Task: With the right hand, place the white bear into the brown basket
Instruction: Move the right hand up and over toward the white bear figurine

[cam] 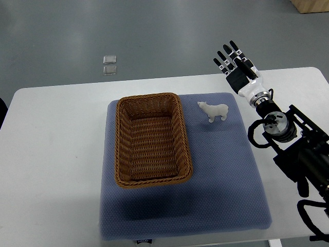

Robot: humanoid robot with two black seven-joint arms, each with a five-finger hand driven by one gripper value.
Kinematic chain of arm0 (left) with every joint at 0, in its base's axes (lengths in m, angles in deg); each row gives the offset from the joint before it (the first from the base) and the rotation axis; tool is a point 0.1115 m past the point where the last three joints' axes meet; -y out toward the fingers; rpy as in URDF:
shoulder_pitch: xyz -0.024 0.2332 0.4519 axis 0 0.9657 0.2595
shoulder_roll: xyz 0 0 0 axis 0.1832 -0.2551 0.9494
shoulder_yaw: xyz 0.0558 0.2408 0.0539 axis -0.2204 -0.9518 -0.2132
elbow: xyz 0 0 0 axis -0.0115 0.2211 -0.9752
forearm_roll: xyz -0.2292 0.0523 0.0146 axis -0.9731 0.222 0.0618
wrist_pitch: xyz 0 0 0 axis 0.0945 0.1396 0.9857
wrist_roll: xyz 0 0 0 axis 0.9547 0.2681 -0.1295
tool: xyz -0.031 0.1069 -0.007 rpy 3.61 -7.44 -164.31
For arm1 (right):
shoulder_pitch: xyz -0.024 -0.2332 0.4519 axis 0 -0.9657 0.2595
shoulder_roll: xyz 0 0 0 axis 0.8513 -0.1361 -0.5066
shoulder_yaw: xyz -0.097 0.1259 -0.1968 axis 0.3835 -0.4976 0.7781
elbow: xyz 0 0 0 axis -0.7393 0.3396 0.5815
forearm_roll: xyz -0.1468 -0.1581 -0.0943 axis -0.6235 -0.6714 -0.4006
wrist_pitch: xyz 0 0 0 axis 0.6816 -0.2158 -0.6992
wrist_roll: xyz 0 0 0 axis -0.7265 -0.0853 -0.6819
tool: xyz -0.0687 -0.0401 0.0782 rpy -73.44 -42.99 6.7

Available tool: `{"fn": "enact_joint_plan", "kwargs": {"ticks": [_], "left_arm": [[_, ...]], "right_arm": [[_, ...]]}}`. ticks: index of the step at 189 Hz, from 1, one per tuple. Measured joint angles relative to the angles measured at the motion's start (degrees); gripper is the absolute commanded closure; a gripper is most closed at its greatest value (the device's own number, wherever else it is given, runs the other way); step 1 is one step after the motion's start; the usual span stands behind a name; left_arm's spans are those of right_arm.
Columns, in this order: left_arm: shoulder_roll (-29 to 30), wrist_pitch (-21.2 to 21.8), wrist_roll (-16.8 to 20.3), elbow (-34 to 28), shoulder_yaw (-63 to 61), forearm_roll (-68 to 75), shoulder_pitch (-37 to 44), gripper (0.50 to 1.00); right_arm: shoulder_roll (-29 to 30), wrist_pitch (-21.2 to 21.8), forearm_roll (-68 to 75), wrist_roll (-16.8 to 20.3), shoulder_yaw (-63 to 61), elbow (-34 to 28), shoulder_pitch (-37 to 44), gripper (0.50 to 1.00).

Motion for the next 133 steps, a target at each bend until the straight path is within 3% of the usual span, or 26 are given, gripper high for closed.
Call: {"fn": "enact_joint_plan", "kwargs": {"ticks": [88,133], "left_arm": [[0.00,0.00,0.08,-0.12,0.08,-0.08,0.03,0.500],[0.00,0.00,0.09,-0.18,0.09,-0.10,0.01,0.500]], "right_arm": [[-1.28,0.34,-0.36,0.95,2.27,0.00,1.15,0.570],[-8.02,0.35,-12.07,3.75,14.33,0.01,7.34,0.570]]}}
